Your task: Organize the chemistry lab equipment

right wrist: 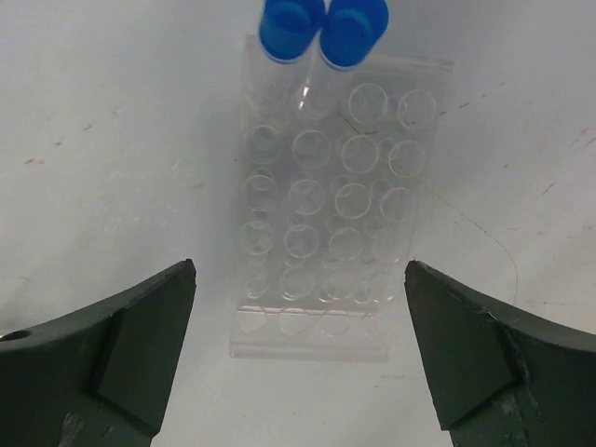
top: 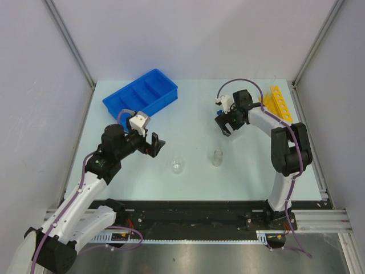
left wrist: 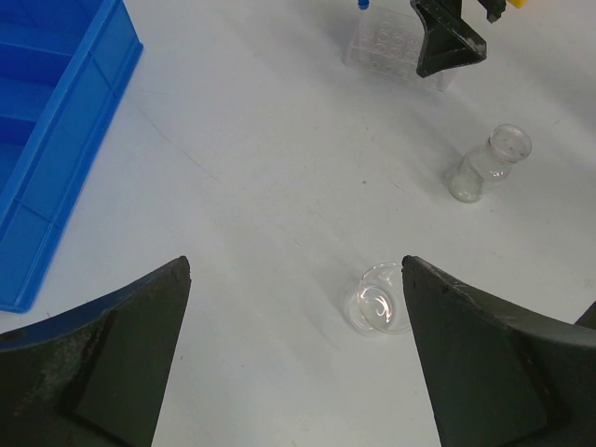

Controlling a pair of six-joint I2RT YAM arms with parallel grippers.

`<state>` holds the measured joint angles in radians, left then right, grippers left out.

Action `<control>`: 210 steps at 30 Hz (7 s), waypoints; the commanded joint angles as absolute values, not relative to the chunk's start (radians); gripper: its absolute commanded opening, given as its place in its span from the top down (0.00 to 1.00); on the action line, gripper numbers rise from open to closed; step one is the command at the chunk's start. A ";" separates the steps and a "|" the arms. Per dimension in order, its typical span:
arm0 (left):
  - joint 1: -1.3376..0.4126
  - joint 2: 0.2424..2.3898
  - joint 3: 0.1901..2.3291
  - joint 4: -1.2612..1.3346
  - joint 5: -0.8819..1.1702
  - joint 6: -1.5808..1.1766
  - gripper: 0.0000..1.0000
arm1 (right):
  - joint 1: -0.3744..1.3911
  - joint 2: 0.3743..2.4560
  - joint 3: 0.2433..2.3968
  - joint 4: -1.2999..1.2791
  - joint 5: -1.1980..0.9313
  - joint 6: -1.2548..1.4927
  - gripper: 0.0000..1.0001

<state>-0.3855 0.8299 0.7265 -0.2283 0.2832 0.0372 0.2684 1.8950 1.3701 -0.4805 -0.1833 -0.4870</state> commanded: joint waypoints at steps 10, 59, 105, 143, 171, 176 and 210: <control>-0.380 0.819 0.729 -0.222 0.293 0.084 0.00 | 0.223 1.974 1.416 -0.482 -0.153 -0.505 0.00; -0.380 0.824 0.730 -0.227 0.295 0.083 0.00 | -0.025 2.043 1.502 -0.422 0.032 -0.115 0.36; -0.354 0.853 0.736 -0.233 0.230 0.041 0.00 | -0.144 1.210 1.118 -0.488 -1.071 -0.466 0.00; -0.179 1.994 1.776 -0.600 -0.052 0.140 0.21 | -0.129 1.072 0.885 -0.348 -1.180 -0.440 0.00; 0.095 1.002 0.848 -0.491 0.051 -0.275 0.03 | -0.141 1.082 0.884 -0.362 -1.180 -0.459 0.00; 0.106 1.009 0.847 -0.489 0.040 -0.258 0.02 | -0.144 1.078 0.882 -0.364 -1.186 -0.456 0.00; 0.137 1.104 0.755 -0.456 -0.047 -0.241 0.00 | -0.123 1.077 0.884 -0.368 -1.166 -0.465 0.00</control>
